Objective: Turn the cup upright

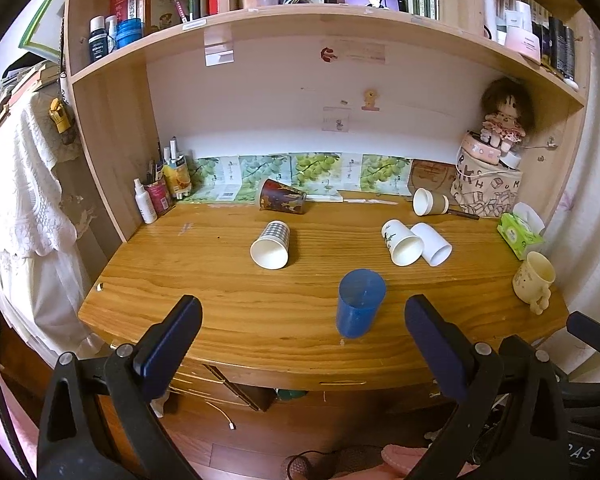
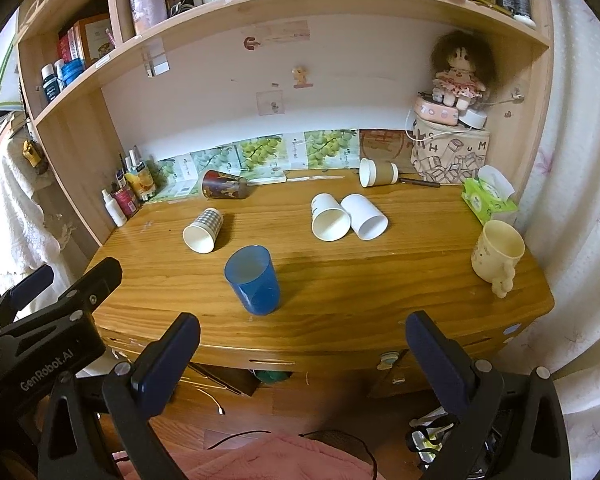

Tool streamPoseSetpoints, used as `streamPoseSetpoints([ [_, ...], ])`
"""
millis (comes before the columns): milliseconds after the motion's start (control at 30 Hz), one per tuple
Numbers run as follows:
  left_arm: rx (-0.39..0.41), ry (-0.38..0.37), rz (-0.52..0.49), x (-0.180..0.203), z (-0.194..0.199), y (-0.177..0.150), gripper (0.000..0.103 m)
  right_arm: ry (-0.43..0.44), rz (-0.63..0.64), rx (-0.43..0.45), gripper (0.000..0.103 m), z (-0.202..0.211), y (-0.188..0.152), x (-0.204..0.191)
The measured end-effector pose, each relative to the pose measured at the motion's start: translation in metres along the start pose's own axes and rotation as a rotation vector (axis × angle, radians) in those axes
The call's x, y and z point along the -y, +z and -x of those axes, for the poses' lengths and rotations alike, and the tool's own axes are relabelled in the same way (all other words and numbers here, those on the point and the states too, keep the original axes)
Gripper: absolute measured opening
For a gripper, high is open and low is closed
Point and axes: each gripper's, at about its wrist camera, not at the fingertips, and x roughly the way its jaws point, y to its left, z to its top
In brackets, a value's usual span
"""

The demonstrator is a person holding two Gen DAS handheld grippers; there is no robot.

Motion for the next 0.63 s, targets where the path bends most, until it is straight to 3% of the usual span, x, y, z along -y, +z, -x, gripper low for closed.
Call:
streamPoseSetpoints([
  [633,-0.009,0.009,-0.005,0.0077,-0.0046,0.0003,0.102,0.005,0.000,-0.020,0.103,-0.0054,0.0014,0.0081],
])
